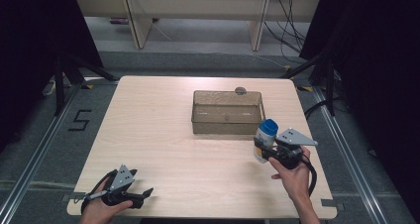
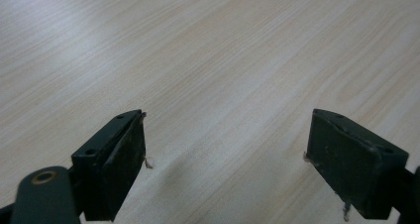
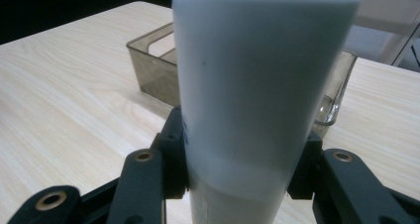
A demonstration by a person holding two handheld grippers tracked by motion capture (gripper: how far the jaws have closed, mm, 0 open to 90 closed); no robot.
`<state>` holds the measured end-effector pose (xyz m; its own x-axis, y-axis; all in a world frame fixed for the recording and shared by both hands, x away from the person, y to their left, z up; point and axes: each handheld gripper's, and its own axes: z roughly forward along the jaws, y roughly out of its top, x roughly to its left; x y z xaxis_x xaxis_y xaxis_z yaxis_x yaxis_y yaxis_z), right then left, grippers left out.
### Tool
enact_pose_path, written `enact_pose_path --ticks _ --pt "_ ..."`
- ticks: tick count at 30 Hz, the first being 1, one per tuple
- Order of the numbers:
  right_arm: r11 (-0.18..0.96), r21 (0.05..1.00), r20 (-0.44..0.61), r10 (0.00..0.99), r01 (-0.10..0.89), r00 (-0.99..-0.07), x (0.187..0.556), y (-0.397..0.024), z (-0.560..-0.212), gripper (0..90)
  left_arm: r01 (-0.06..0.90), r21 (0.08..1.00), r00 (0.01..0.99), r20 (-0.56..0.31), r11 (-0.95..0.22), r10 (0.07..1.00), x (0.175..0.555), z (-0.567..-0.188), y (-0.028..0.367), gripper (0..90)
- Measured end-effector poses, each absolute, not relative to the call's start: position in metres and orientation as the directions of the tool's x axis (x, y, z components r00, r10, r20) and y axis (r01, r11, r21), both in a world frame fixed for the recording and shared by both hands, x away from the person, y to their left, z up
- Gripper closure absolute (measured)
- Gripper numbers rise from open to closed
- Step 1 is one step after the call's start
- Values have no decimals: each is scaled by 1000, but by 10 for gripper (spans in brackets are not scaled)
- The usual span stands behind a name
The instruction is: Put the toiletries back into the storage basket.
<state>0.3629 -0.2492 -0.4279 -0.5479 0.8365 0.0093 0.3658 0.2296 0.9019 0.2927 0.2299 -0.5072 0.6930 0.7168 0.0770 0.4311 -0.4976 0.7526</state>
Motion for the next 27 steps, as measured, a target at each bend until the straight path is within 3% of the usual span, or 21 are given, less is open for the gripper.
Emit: enact_pose_path --ticks 9,27 --pt "252 907 -30 838 337 -545 379 -252 -420 559 428 752 686 91 -501 722 292 -507 229 148" --pt "174 922 22 867 345 -498 412 -258 -394 559 432 760 689 70 -485 722 290 -507 230 148"
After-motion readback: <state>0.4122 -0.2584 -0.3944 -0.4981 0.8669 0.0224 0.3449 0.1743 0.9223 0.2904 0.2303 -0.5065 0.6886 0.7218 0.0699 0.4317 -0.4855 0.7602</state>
